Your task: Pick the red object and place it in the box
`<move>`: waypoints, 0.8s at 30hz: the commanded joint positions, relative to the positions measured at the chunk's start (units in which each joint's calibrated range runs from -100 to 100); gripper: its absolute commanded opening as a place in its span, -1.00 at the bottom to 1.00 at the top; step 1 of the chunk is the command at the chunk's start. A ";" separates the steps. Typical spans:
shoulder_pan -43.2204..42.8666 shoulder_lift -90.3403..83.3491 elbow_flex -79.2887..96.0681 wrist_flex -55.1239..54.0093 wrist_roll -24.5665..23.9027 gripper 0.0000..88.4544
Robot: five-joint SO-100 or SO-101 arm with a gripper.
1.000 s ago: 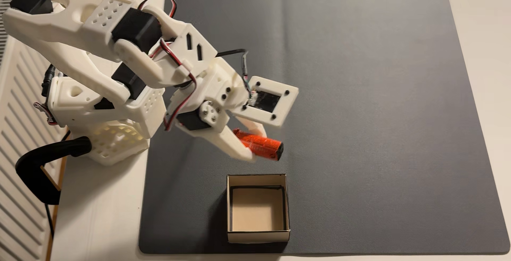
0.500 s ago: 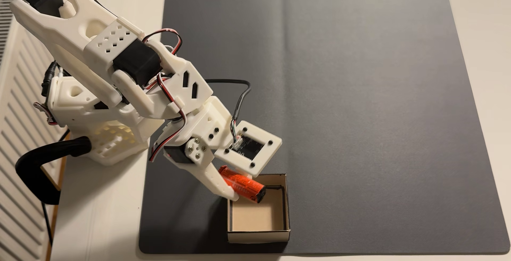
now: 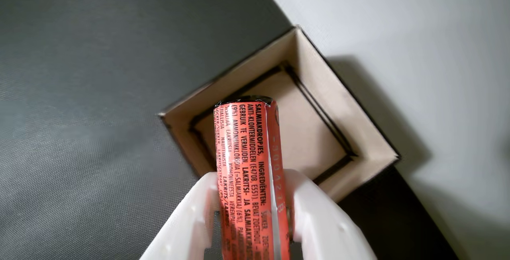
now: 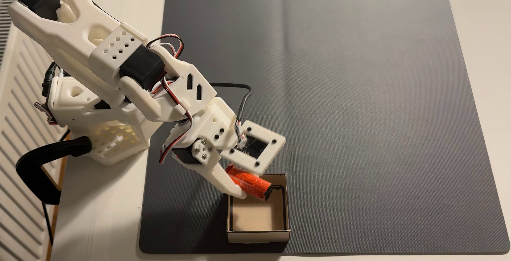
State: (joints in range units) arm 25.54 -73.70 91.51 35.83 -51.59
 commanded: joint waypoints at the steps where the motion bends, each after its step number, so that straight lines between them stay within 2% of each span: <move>1: 0.07 -0.37 -0.31 -0.60 -0.25 -0.70; 12: -0.74 -0.45 -2.58 0.28 -0.40 -0.59; 15: -3.71 -0.71 -6.21 5.00 -3.11 -0.59; 19: -9.58 -1.13 -14.37 13.12 -7.39 -0.68; 24: -16.78 -1.22 -25.53 22.83 -8.64 -0.88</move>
State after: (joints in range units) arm 12.77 -74.04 73.45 54.09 -59.69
